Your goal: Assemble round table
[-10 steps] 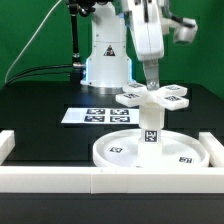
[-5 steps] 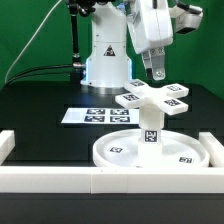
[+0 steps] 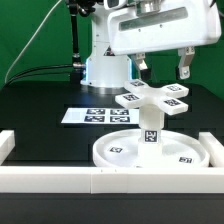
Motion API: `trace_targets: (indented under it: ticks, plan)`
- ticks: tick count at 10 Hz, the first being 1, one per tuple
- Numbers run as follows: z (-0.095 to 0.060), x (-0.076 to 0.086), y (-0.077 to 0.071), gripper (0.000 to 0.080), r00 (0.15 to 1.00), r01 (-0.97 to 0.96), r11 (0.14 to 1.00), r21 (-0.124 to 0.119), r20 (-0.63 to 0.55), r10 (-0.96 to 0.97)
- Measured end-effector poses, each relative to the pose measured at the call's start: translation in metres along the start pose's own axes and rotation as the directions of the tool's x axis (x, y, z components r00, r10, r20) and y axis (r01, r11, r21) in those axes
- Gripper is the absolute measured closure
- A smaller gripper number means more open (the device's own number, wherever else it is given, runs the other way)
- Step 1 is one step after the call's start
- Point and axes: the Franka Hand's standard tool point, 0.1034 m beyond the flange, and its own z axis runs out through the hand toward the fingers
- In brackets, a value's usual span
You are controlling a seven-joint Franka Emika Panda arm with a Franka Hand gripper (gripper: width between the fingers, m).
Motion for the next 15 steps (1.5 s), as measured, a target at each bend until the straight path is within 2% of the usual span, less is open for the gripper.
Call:
trace_targets:
  ticks: [2, 3, 4, 6, 7, 8, 10, 11, 12, 13, 15]
  plan:
    - [0.0002, 0.0001, 0.0009, 0.015, 0.981, 0.195, 0.981, -0.006, 0.002, -0.195]
    - [-0.0001, -0.0003, 0.0028, 0.015, 0.933, 0.36, 0.933, -0.031, 0.015, -0.359]
    - [-0.0009, 0.0005, 0.002, 0.015, 0.885, 0.466, 0.884, -0.04, 0.022, -0.466]
    - [-0.0014, -0.0023, -0.005, 0.015, 0.707, 0.707, 0.702, -0.085, 0.059, -0.705]
    - [0.0002, -0.0063, -0.0055, 0.015, 0.649, 0.761, 0.643, -0.086, 0.09, -0.756]
    - [0.0011, -0.0055, -0.0048, 0.015, 0.579, 0.816, 0.574, -0.076, 0.11, -0.808]
    - [0.0013, -0.0048, -0.0041, 0.015, 0.498, 0.867, 0.494, -0.066, 0.117, -0.859]
    - [0.0016, -0.0042, -0.0032, 0.015, 0.42, 0.907, 0.416, -0.056, 0.125, -0.899]
    - [0.0036, -0.0047, 0.0008, 0.015, 0.28, 0.96, 0.28, -0.023, 0.172, -0.945]
    - [0.0065, -0.0015, -0.0014, 0.015, 0.133, 0.99, 0.139, 0.011, 0.214, -0.968]
    - [0.0077, 0.0003, -0.0058, 0.015, -0.025, 0.999, -0.013, 0.051, 0.23, -0.973]
